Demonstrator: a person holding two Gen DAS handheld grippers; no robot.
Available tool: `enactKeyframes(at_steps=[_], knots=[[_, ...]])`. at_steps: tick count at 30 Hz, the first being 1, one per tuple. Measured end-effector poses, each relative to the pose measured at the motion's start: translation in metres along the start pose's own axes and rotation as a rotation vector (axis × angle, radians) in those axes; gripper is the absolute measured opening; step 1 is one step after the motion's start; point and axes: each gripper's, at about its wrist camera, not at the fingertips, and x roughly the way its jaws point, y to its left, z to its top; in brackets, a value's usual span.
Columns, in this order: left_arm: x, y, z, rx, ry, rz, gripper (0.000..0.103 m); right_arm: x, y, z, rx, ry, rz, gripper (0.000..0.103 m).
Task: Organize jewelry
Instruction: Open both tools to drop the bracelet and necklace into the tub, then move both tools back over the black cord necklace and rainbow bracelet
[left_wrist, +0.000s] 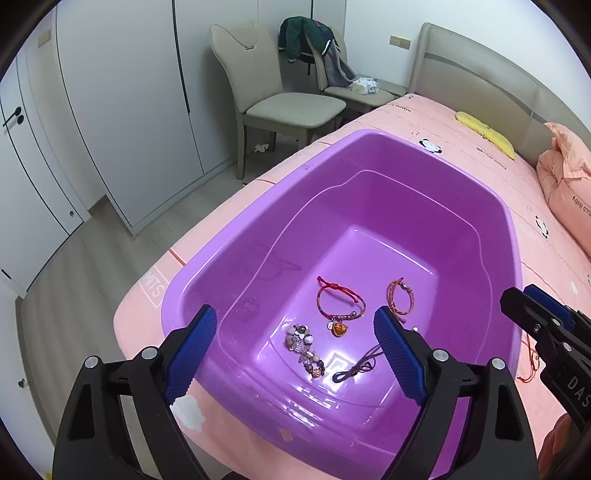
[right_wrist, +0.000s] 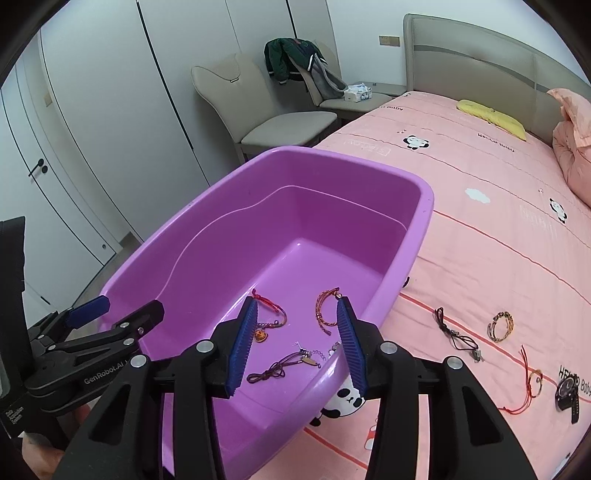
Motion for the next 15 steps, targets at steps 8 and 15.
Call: enactKeyframes(at_steps=[8, 15], knots=[[-0.028, -0.011, -0.010, 0.007, -0.017, -0.031, 0.087, -0.034, -0.011, -0.014, 0.020, -0.029, 0.008, 0.050], [-0.057, -0.034, -0.026, 0.050, -0.046, -0.049, 0.092, -0.070, -0.025, -0.035, 0.048, -0.077, 0.014, 0.057]])
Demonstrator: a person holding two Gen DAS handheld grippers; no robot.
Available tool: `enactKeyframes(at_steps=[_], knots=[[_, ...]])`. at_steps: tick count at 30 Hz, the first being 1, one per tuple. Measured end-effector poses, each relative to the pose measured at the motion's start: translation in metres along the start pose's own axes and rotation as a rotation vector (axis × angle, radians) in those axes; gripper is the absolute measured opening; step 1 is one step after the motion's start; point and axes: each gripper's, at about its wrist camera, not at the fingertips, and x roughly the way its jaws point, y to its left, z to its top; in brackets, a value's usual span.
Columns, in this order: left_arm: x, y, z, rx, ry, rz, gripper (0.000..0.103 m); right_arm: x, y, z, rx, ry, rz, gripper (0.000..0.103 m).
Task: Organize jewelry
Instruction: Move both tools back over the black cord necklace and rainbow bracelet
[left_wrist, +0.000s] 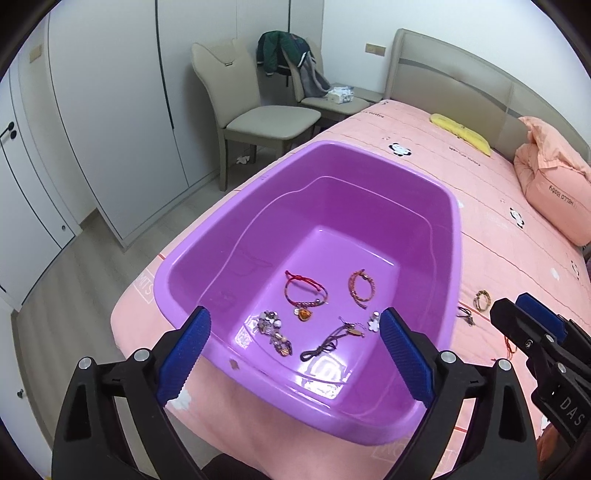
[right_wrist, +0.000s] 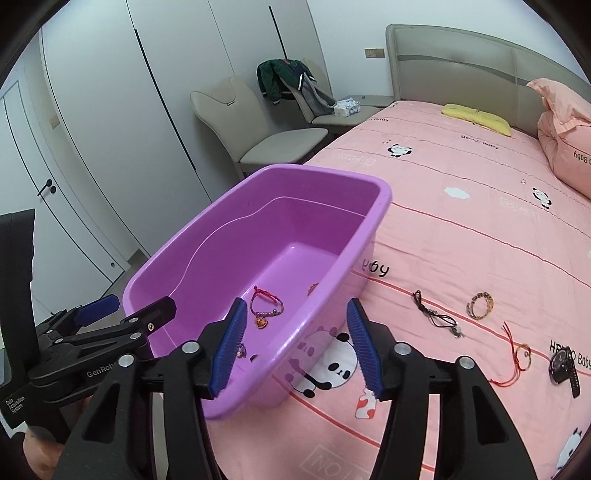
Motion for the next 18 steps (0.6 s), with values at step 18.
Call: enactKeyframes(at_steps=[18], knots=[[-0.024, -0.109, -0.066, 0.162, 0.017, -0.129, 0.096, -0.085, -0.110, -0.113, 0.199, -0.078, -0.108, 0.063]])
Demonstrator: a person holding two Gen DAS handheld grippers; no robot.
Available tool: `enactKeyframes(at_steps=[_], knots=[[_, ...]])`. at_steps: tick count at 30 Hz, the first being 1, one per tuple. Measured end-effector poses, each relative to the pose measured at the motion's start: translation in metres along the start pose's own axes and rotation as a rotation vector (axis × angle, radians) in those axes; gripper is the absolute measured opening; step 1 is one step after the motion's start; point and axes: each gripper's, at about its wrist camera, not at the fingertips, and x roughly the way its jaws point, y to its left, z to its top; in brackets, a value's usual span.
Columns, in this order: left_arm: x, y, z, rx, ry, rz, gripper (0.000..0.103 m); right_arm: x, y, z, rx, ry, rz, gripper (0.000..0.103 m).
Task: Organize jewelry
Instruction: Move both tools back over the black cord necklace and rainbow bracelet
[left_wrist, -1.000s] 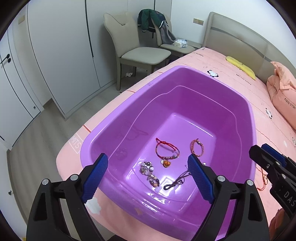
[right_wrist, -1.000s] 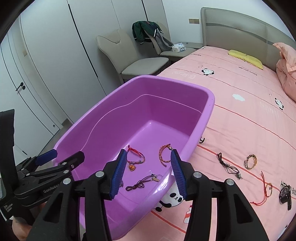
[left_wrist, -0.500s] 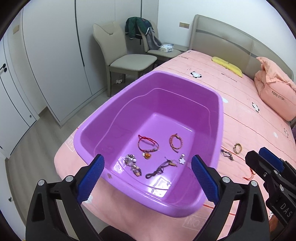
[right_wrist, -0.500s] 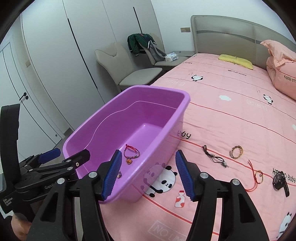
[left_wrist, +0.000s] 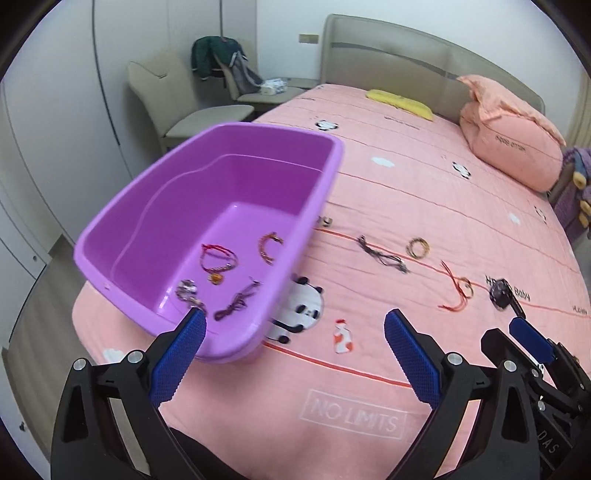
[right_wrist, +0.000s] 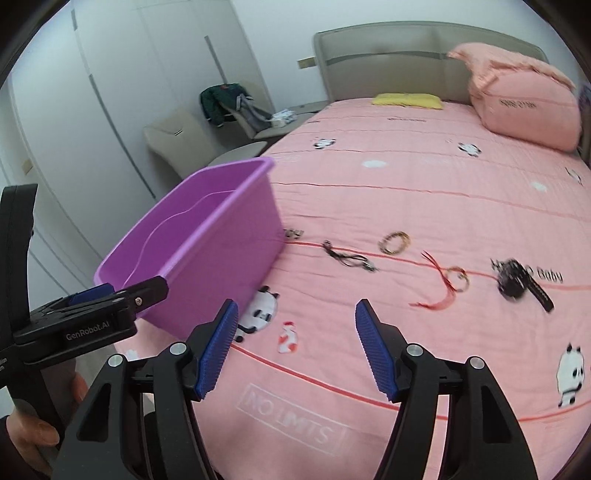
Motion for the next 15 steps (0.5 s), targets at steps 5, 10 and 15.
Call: enactKeyframes(at_steps=[5, 10, 15], knots=[[0.015, -0.034, -0.013, 0.040, 0.030, -0.035, 0.096, -0.008, -0.049, -0.017, 0.072, -0.009, -0.080, 0.063], [0.040, -0.063, -0.020, 0.074, 0.055, -0.049, 0.096, -0.009, -0.097, -0.029, 0.141, -0.004, -0.154, 0.063], [0.071, -0.079, -0.018, 0.077, 0.072, -0.058, 0.096, 0.002, -0.130, -0.034, 0.186, 0.001, -0.198, 0.063]])
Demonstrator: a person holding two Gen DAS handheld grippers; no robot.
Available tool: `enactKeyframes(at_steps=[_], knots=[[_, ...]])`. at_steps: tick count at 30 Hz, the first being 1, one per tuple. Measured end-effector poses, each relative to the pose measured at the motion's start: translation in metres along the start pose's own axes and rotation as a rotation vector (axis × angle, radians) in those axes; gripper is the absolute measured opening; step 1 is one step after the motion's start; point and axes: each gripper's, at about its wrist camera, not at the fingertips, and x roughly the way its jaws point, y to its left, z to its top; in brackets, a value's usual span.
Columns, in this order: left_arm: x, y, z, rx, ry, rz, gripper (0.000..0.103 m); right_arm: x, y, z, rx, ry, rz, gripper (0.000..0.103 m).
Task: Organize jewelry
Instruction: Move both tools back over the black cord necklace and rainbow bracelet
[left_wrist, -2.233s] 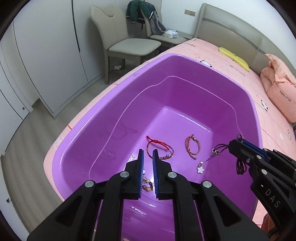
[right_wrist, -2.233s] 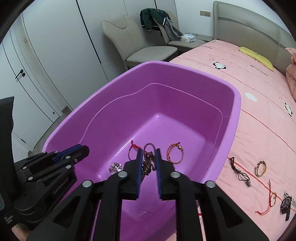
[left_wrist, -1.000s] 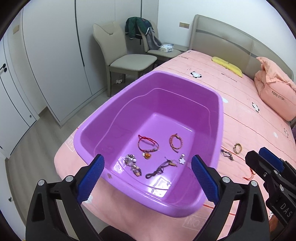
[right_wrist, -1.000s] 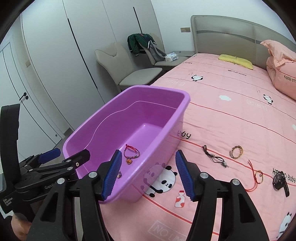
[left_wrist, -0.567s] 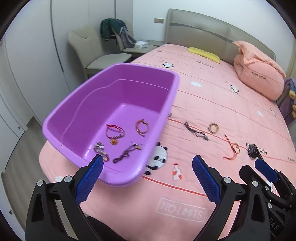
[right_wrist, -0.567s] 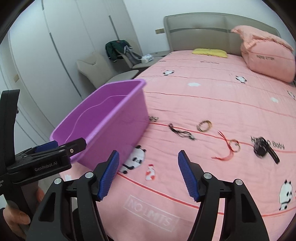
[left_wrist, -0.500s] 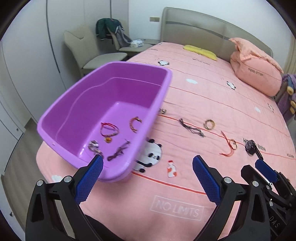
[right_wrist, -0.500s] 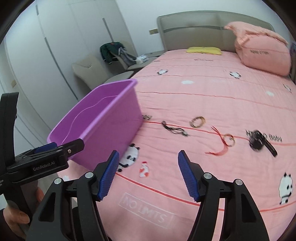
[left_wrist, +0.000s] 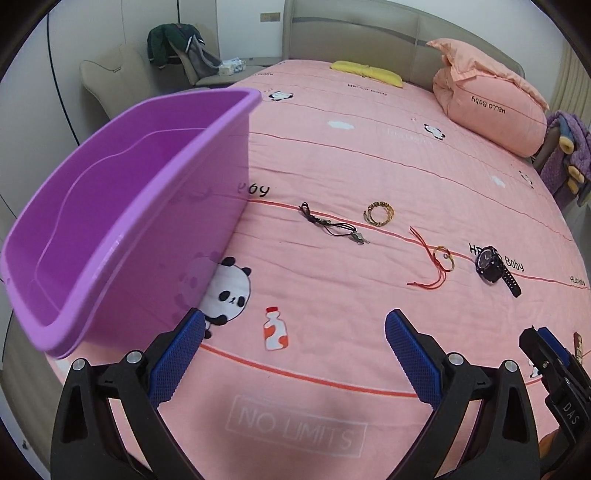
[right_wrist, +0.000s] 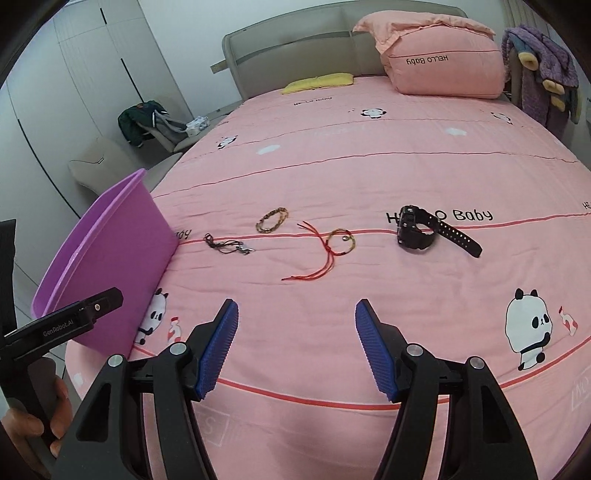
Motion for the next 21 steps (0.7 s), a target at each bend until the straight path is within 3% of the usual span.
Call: enactKeyframes(at_steps=[13, 21], knots=[[0.103, -0.018, 0.033, 0.001, 0.052, 0.018, 0.096, 0.080, -0.029, 0.022, 0.011, 0.002, -0.096, 0.063], [0.160, -0.032, 0.049, 0.016, 0.080, 0.034, 0.096, 0.135, -0.041, 0.042, 0.044, 0.038, -0.089, 0.063]])
